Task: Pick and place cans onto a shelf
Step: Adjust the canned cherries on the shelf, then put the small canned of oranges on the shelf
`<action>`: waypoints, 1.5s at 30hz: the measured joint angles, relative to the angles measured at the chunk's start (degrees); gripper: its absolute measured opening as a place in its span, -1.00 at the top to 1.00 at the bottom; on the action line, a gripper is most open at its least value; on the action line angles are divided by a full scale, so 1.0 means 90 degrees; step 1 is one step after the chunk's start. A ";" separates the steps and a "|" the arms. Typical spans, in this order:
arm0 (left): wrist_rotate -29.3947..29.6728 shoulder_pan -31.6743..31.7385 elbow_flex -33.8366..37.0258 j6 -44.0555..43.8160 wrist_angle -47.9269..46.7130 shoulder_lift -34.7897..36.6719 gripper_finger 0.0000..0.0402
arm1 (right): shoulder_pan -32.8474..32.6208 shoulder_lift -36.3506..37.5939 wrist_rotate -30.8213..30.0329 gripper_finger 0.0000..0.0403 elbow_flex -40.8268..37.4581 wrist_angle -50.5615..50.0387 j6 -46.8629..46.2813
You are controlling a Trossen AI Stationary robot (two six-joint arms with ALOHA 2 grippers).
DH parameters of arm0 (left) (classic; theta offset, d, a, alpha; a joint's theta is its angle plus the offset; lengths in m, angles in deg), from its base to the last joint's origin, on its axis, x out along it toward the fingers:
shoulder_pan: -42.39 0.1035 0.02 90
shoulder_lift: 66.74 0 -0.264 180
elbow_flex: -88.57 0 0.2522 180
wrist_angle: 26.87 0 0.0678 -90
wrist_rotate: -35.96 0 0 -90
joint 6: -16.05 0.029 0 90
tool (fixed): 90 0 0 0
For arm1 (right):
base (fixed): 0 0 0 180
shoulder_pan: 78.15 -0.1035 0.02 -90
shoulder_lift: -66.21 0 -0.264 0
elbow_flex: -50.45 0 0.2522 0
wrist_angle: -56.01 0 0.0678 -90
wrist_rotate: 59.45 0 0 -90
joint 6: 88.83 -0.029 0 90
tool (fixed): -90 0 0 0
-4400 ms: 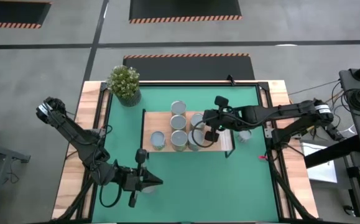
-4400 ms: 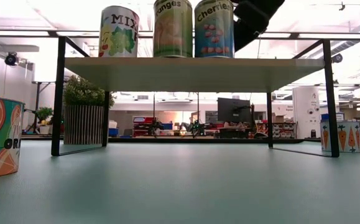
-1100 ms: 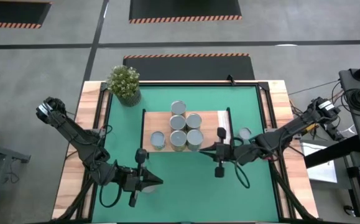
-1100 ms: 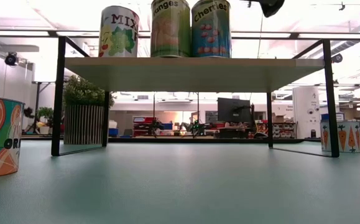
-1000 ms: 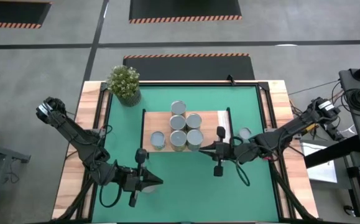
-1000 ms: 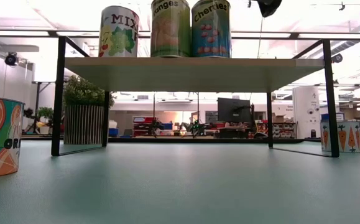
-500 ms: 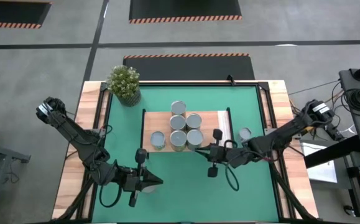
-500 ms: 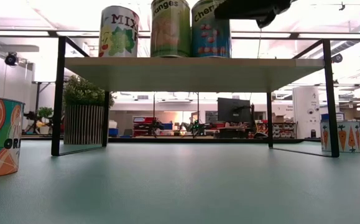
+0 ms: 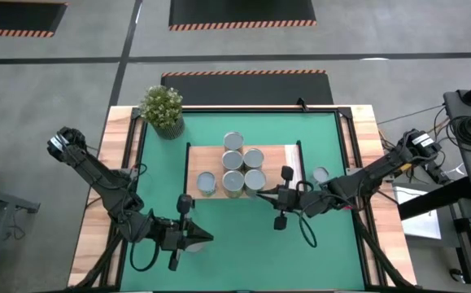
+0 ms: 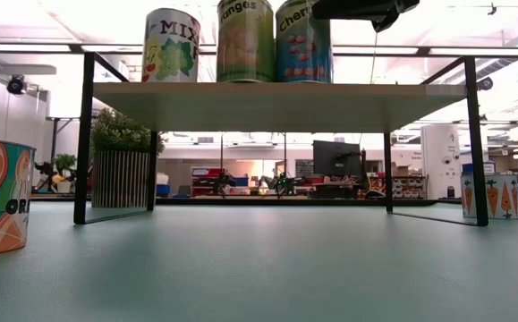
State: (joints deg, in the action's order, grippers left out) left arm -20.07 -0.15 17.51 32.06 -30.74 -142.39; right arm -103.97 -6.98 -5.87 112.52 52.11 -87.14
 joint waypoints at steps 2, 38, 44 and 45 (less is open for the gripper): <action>0.0000 0.0001 0.0000 0.0000 0.0000 0.0000 1.00 | 0.0000 0.0002 -0.0099 0.94 0.0000 -0.0053 0.0076; -0.0002 0.0000 0.0000 -0.0052 -0.0010 0.0000 1.00 | -0.0963 0.0415 -0.0074 0.94 0.0000 -0.0396 -0.0076; -0.0002 -0.0001 0.0000 -0.0311 -0.0006 0.0000 1.00 | -0.1378 0.0445 -0.0078 0.94 0.0019 -0.0385 -0.0428; -0.0002 0.0001 0.0000 -0.0409 -0.0007 0.0000 1.00 | -0.1452 0.0449 -0.0076 0.94 0.0032 -0.0398 -0.0535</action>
State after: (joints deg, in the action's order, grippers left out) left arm -20.09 -0.14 17.51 28.38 -30.81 -142.39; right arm -117.04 -2.94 -6.55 112.81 48.52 -91.96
